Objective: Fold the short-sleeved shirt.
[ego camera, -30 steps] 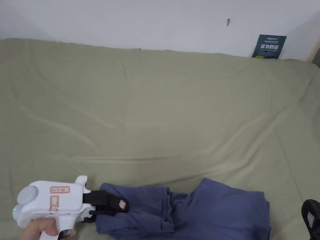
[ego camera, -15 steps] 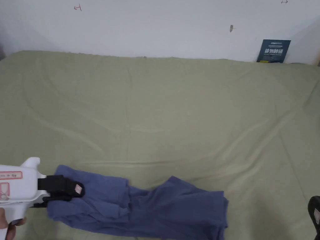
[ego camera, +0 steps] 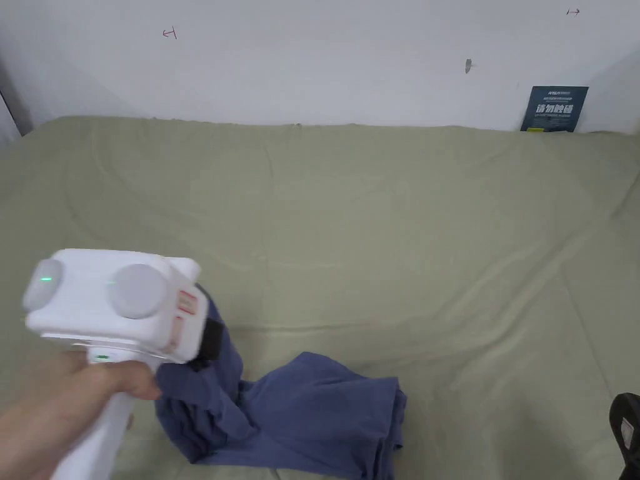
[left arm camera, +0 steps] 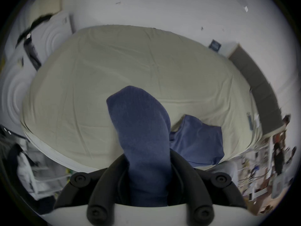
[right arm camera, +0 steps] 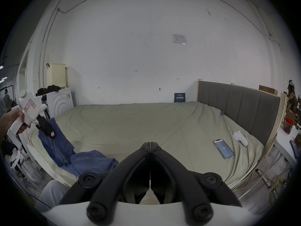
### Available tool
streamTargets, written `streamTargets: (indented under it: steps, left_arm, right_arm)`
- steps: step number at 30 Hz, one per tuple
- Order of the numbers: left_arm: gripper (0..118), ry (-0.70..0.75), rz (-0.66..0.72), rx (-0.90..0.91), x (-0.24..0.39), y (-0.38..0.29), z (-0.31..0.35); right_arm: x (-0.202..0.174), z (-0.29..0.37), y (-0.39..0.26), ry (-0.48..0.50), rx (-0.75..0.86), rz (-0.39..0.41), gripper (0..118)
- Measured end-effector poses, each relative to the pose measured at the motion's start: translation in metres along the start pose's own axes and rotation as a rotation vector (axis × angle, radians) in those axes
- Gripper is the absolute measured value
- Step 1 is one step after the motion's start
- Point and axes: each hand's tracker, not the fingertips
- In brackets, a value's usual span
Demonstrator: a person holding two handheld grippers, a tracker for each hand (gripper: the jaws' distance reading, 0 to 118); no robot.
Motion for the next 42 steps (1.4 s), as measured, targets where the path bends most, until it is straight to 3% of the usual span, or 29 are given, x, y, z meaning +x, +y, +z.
streamTargets:
  steps: [7, 10, 11, 12, 13, 17, 23, 24, 25, 26, 27, 33, 38, 42]
  left_arm:
    - [17, 0.025, -0.217, -0.058, 0.128, -0.008, -0.049]
    - [31, -0.049, -0.203, -0.093, 0.167, -0.013, -0.078]
    - [65, -0.115, -0.173, -0.112, 0.17, -0.011, -0.086]
    - [111, -0.191, -0.138, -0.151, 0.17, -0.006, -0.096]
    - [118, -0.243, -0.103, -0.158, 0.171, -0.004, -0.101]
    - [111, -0.306, -0.024, -0.159, 0.147, 0.002, -0.091]
    - [108, -0.496, 0.154, -0.076, 0.032, 0.005, -0.034]
    - [93, -0.508, 0.175, -0.055, 0.017, 0.003, -0.03]
    - [63, -0.512, 0.168, -0.037, 0.003, 0.002, -0.025]
    - [16, -0.541, 0.168, -0.011, -0.008, 0.0, -0.025]
    - [0, -0.559, 0.176, 0.0, -0.015, -0.001, -0.03]
    - [0, -0.795, 0.211, -0.049, -0.001, 0.0, -0.081]
    - [0, -0.77, 0.172, -0.185, 0.031, -0.018, -0.165]
    - [0, -0.897, 0.267, -0.215, 0.018, -0.033, -0.191]
  right_arm:
    - [-0.001, 0.004, 0.0, -0.006, 0.03, 0.003, 1]
    - [0.002, 0.001, -0.003, -0.011, 0.024, -0.023, 1]
    - [0.003, 0.0, -0.004, -0.01, 0.015, -0.034, 1]
    - [0.004, -0.001, -0.006, -0.013, 0.005, -0.042, 1]
    - [0.005, -0.001, -0.007, -0.016, -0.002, -0.045, 1]
    - [0.009, 0.0, -0.009, -0.026, -0.014, -0.044, 1]
    - [0.01, -0.004, -0.009, -0.021, -0.031, -0.058, 1]
    - [0.008, -0.005, -0.01, -0.019, -0.033, -0.056, 1]
    - [0.006, -0.006, -0.01, -0.015, -0.037, -0.054, 1]
    - [0.005, -0.007, -0.011, -0.013, -0.039, -0.052, 1]
    - [0.003, -0.008, -0.01, -0.01, -0.043, -0.052, 1]
    - [-0.002, -0.008, -0.008, -0.004, -0.055, -0.046, 1]
    - [0.0, -0.009, -0.008, -0.013, -0.075, -0.034, 1]
    - [0.002, -0.01, -0.011, -0.015, -0.096, -0.02, 1]
